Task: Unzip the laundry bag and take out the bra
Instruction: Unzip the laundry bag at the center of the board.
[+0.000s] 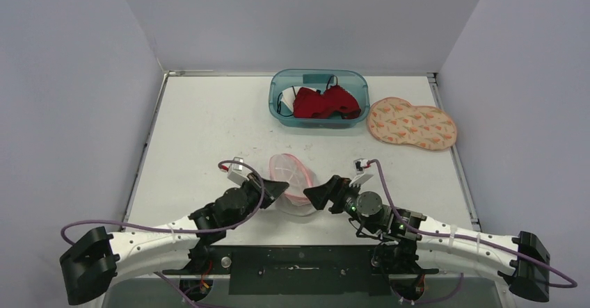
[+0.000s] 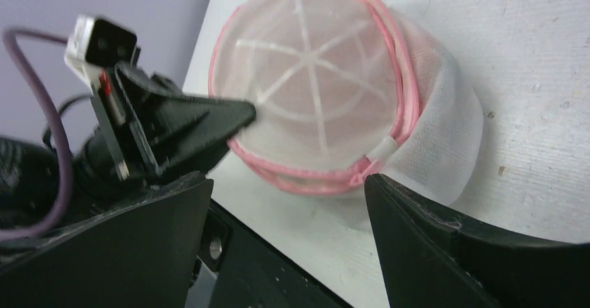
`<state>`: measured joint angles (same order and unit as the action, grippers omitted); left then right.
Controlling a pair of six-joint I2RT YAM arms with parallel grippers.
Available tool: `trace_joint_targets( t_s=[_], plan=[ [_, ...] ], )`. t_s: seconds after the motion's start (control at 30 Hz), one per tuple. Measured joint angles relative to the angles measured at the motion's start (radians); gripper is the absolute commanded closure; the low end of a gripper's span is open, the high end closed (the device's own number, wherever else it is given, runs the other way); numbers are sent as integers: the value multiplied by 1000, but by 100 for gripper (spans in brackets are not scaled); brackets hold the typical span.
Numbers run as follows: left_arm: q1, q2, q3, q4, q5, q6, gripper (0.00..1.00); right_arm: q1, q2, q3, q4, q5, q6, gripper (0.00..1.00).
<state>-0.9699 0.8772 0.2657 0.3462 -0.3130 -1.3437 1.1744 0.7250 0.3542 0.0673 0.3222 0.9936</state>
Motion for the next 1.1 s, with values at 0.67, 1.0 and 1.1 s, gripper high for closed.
trace_joint_targets(
  t_s=[0.67, 1.0, 1.1],
  plan=[
    [-314, -24, 47, 39, -523, 294, 4, -253, -4, -4, 43, -173, 42, 17],
    [-281, -215, 272, -797, -510, 256, 1, -259, 8, -4, 24, -248, -10, 20],
    [-231, -216, 272, -873, -483, 302, 4, -259, 59, -4, 56, -287, 1, 21]
  ],
)
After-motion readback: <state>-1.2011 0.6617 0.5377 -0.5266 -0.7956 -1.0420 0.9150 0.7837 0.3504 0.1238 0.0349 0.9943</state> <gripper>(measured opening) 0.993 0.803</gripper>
